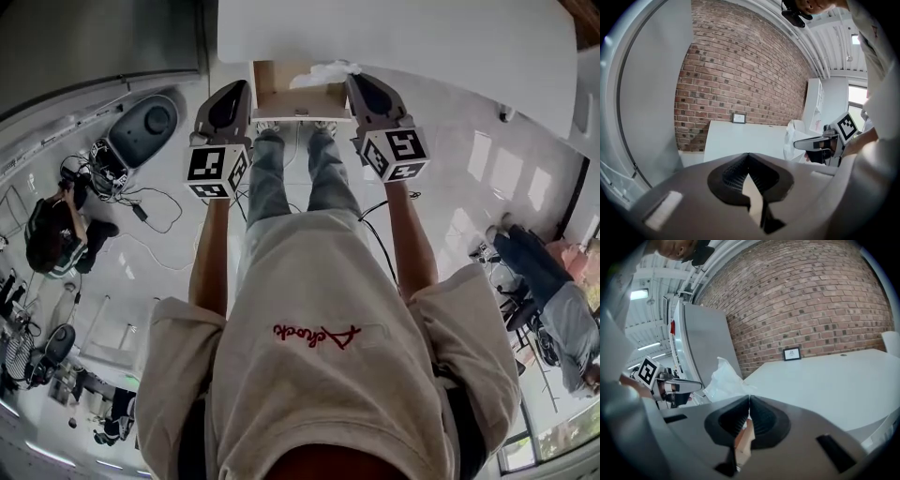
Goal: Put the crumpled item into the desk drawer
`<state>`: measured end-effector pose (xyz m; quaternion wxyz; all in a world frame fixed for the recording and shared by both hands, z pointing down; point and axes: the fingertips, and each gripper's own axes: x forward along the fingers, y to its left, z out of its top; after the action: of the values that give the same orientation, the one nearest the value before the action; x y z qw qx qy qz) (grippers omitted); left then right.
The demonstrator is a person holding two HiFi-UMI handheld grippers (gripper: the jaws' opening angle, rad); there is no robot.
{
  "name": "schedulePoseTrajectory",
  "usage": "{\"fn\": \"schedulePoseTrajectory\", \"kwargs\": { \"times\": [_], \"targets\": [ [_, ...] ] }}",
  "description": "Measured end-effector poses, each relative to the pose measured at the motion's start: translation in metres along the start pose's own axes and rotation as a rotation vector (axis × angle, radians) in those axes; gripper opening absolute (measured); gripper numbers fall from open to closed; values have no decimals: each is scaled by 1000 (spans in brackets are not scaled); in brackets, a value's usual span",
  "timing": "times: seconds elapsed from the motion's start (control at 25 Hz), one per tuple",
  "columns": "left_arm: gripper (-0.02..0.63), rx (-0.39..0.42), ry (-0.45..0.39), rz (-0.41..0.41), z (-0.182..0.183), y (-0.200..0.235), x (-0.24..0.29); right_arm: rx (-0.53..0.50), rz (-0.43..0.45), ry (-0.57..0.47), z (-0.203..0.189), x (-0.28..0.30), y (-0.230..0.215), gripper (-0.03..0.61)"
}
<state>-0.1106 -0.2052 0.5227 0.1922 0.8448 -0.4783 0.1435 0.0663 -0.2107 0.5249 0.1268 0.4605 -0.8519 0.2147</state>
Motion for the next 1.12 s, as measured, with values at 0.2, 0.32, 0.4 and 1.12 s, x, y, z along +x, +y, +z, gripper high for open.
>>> {"fn": "schedulePoseTrajectory", "kwargs": {
  "times": [0.2, 0.32, 0.4, 1.12],
  "targets": [
    [8, -31, 44, -7, -30, -9, 4, 10, 12, 34, -22, -1, -1, 12],
    [8, -47, 76, -16, -49, -15, 5, 23, 18, 66, -41, -4, 2, 12],
    [8, -55, 97, -27, -62, -18, 6, 39, 16, 87, -55, -5, 3, 12],
    [8, -118, 219, -56, -131, -30, 18, 147, -2, 224, -139, -8, 1, 12]
  ]
}}
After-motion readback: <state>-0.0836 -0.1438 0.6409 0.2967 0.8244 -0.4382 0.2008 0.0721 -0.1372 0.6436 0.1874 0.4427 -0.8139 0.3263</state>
